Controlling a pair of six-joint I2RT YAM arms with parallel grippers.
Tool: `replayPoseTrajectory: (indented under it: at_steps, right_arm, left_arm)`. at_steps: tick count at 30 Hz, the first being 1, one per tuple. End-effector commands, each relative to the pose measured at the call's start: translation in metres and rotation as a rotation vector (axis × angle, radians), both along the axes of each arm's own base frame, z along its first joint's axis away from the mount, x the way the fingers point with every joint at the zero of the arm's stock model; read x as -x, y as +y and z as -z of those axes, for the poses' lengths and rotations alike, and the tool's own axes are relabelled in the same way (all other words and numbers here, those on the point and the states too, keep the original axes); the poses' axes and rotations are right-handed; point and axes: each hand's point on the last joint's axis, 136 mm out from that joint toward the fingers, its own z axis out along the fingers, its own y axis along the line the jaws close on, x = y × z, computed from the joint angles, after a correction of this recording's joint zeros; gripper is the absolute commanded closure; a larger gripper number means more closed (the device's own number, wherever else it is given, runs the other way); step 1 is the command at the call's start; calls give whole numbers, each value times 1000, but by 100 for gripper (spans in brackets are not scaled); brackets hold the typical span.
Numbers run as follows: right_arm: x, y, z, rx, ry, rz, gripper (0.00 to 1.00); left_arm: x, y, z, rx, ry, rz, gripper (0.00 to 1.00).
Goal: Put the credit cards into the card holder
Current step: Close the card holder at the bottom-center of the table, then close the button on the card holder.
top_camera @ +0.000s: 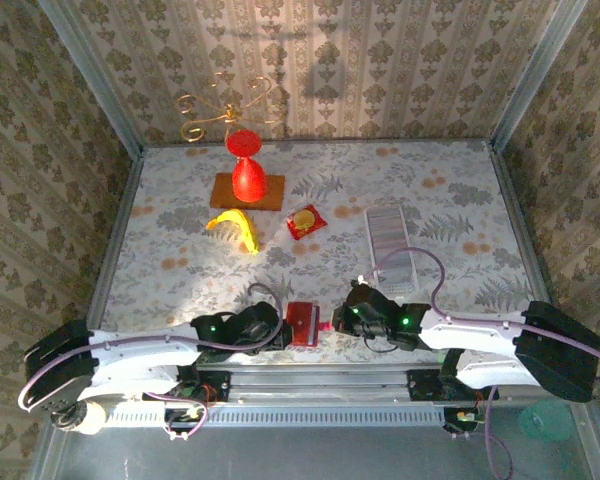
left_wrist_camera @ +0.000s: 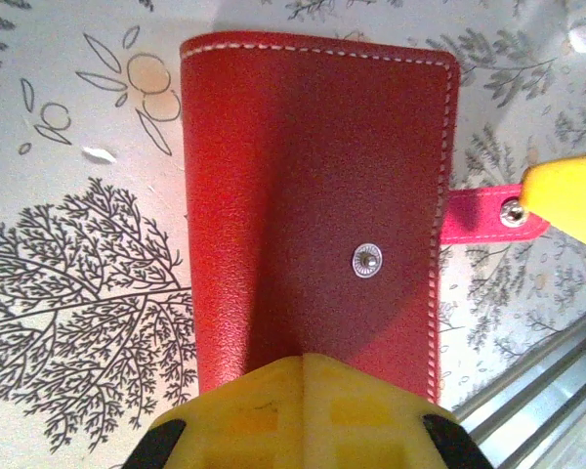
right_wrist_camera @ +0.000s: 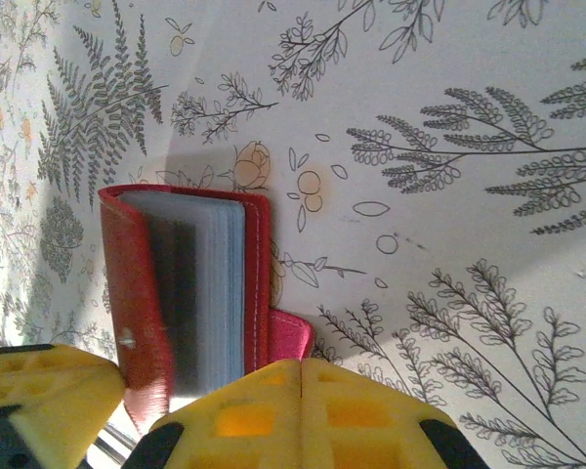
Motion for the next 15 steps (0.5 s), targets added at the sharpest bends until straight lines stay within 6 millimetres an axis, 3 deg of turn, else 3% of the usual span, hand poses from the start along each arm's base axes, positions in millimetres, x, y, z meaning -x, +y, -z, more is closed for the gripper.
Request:
replayPoseTrajectory:
  at_steps: [1, 15]
  right_arm:
    - [-3, 17, -12, -38, -23, -43, 100]
    - [-9, 57, -19, -115, -23, -91, 100]
  left_arm:
    - [0, -7, 1, -8, 3, 3, 97]
    - [6, 1, 21, -73, 40, -6, 100]
